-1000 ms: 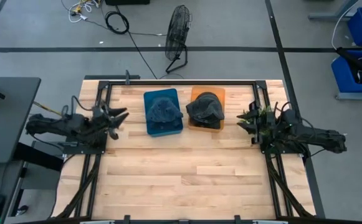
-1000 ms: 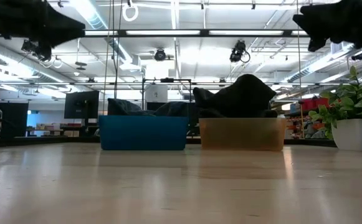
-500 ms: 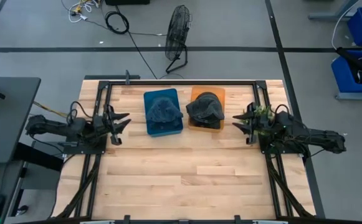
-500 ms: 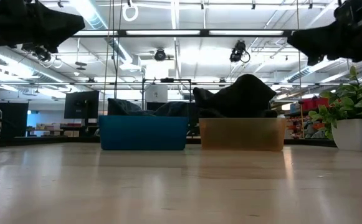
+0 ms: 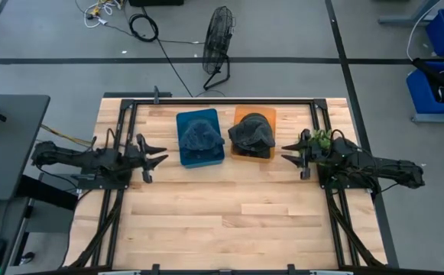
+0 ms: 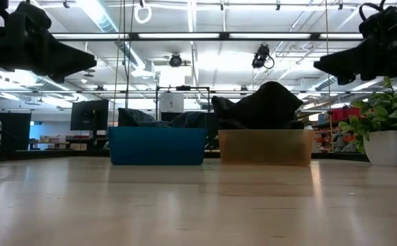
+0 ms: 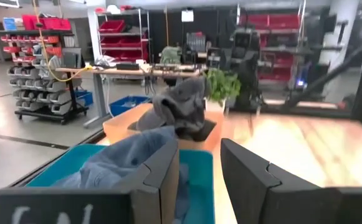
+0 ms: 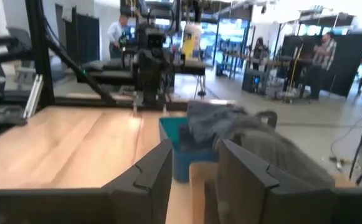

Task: Pick & Place hat
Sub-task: Return to Home Position

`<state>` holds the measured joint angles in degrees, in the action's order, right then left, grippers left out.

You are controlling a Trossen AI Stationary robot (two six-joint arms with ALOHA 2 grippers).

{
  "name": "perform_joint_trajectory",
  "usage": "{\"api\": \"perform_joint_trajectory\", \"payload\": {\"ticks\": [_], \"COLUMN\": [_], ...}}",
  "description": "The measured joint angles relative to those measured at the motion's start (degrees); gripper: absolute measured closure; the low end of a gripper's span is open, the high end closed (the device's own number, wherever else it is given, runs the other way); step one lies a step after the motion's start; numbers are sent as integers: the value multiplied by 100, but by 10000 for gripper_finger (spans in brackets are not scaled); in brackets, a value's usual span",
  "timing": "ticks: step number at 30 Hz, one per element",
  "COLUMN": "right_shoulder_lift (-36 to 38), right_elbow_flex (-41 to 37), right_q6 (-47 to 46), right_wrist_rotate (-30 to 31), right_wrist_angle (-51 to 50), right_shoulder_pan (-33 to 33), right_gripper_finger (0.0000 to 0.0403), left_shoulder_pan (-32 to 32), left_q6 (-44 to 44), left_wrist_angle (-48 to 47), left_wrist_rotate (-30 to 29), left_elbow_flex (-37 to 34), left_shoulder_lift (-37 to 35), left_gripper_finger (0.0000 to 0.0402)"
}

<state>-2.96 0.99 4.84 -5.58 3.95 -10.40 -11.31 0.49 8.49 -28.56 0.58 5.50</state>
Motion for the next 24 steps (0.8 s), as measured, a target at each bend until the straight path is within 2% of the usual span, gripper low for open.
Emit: {"api": "perform_joint_trajectory", "payload": {"ticks": [9,24], "right_shoulder_lift": [0,-2], "right_elbow_flex": [2,2], "right_q6": [-470,-588], "right_wrist_rotate": [17,20], "right_wrist_angle": [-299,-298], "right_shoulder_pan": [1,0], "right_gripper_finger": [266,266], "left_shoulder_pan": [0,0], "left_q6": [331,314], "left_wrist_angle": [-442,-289], "left_wrist_rotate": [174,204], "left_elbow_flex": [4,-7], "left_shoulder_lift": [44,162], "left_gripper_finger": [280,280]}}
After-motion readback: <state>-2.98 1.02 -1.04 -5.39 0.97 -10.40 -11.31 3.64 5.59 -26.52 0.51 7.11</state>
